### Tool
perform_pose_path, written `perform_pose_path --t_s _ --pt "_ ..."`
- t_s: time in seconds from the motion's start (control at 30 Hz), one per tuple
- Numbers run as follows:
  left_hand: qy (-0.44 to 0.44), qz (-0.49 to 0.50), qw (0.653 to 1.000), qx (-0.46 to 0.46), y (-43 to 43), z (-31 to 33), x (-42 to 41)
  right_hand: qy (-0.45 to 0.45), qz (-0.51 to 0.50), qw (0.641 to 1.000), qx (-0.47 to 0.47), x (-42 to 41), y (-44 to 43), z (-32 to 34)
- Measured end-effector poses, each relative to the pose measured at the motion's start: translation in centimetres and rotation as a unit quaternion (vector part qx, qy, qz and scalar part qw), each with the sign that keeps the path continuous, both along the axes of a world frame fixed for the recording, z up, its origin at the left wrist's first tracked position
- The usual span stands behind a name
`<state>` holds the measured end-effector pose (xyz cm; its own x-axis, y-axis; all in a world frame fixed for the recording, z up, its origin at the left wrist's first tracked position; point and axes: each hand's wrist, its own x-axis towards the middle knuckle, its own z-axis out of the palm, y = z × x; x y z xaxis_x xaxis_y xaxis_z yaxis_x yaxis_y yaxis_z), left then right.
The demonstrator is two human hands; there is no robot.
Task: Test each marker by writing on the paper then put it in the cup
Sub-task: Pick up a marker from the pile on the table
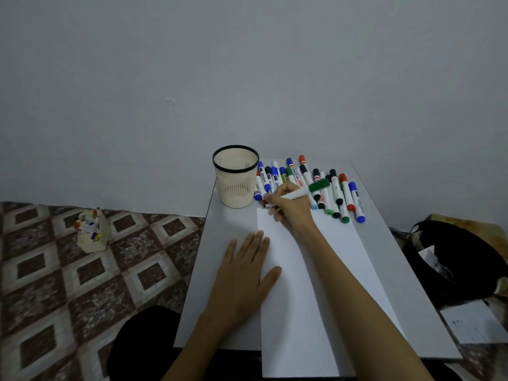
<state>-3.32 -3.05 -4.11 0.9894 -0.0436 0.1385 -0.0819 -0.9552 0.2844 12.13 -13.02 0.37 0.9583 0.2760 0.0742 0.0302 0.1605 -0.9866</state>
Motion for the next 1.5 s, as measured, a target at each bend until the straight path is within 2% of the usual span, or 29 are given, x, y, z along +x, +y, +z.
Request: perform_pose_path --t_s 0.1,0.2,0.6,0.8,1.03,1.23,1.4,1.5 --pt "-0.009 -0.001 1.0 -0.002 0.1 -0.1 0.1 -0.025 -0.054 0.996 -0.074 1.0 1.6 -0.2" --pt "-0.008 -0.003 1.0 -0.005 0.0 0.0 0.1 -0.052 -0.064 0.99 -0.114 1.5 2.4 -0.3" --pt "-0.008 0.0 1.0 -0.007 -0.1 -0.2 0.2 -0.046 -0.05 0.991 -0.115 2.1 2.3 -1.0" --pt "-0.026 -0.001 1.0 -0.01 -0.2 -0.2 0.2 -0.065 -0.045 0.983 -0.164 2.4 2.9 -1.9" --pt "-0.062 0.007 0.998 -0.006 -0.3 -0.4 0.4 -0.082 -0.05 0.986 -0.135 2.6 2.6 -1.9" --pt "-0.069 0.02 0.997 0.0 -0.3 -0.9 0.5 -0.088 -0.03 0.982 -0.165 2.4 2.8 -1.9" --pt "-0.066 0.021 0.998 0.011 -0.3 -0.8 0.5 -0.064 -0.054 0.99 -0.117 2.5 2.5 -1.9" --pt "-0.068 0.021 0.997 0.019 -0.3 -0.8 0.5 -0.063 -0.053 0.987 -0.137 2.2 2.6 -1.7"
